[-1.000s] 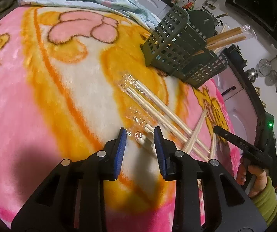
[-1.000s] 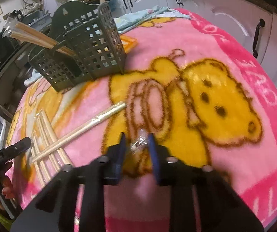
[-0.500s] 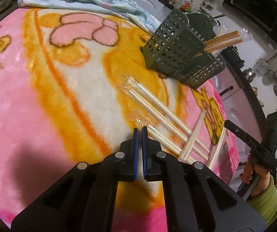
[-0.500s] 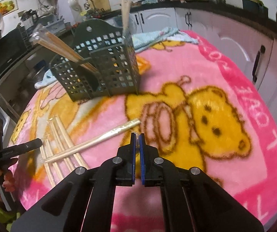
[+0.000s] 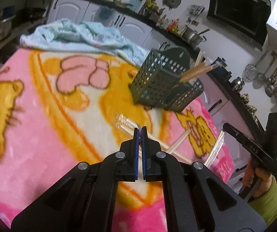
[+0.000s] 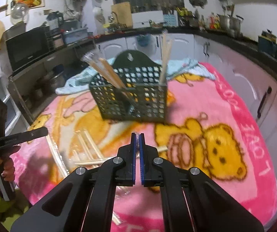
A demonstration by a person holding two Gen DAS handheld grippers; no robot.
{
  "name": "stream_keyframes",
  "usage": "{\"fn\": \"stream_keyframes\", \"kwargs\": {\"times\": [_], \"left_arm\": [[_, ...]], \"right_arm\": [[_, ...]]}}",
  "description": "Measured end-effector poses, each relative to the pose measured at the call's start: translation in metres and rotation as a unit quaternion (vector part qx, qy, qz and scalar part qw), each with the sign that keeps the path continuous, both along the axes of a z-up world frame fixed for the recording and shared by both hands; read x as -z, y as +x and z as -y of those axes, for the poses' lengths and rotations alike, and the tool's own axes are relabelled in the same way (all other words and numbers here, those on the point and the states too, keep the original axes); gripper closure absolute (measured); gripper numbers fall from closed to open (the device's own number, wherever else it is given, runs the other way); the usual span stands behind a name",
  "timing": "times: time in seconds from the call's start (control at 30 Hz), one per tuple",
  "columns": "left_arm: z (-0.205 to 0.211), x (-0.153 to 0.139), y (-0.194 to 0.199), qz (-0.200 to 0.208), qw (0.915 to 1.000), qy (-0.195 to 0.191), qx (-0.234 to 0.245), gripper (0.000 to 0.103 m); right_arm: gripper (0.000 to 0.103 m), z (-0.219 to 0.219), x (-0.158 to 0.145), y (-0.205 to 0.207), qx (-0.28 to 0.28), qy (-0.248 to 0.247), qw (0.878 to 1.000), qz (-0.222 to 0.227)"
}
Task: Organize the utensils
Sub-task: 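Lift both held chopsticks and carry them over the green basket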
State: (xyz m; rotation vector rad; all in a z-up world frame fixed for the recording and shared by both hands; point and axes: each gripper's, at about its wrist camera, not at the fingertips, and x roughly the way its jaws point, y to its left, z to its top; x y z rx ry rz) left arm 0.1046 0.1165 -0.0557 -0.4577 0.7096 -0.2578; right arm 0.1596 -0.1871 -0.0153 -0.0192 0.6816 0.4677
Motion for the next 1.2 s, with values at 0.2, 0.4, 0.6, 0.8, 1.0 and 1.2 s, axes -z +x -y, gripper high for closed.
{"fn": "stream_keyframes", "kwargs": {"times": [0.2,0.4,0.6,0.8,1.0,1.2], "left_arm": [[0.001,-0.021,-0.007,0.028,0.9996,0.005,0.002,0.103],[0.014,-0.04,-0.013,0.049,0.9987,0.009,0.016,0.103],[0.033,-0.062,-0.015,0.072,0.9966,0.015,0.039,0.103],[0.052,-0.083,-0.014,0.092,0.9936,0.019,0.063,0.103],[0.072,-0.104,-0.012,0.112,0.9893,0.028,0.089,0.103],[0.091,-0.127,-0.009,0.139,0.9837,0.037,0.108,0.103]], "right_arm": [[0.1,-0.007,-0.019,-0.013,-0.016,0.006,1.0,0.024],[0.1,-0.006,-0.034,-0.023,-0.021,0.009,0.999,0.046],[0.1,-0.004,-0.047,-0.031,-0.027,0.013,0.998,0.063],[0.1,-0.001,-0.062,-0.039,-0.028,0.016,0.996,0.087],[0.1,0.007,-0.08,-0.046,-0.023,0.024,0.993,0.111],[0.1,0.015,-0.091,-0.052,-0.017,0.029,0.991,0.128]]}}
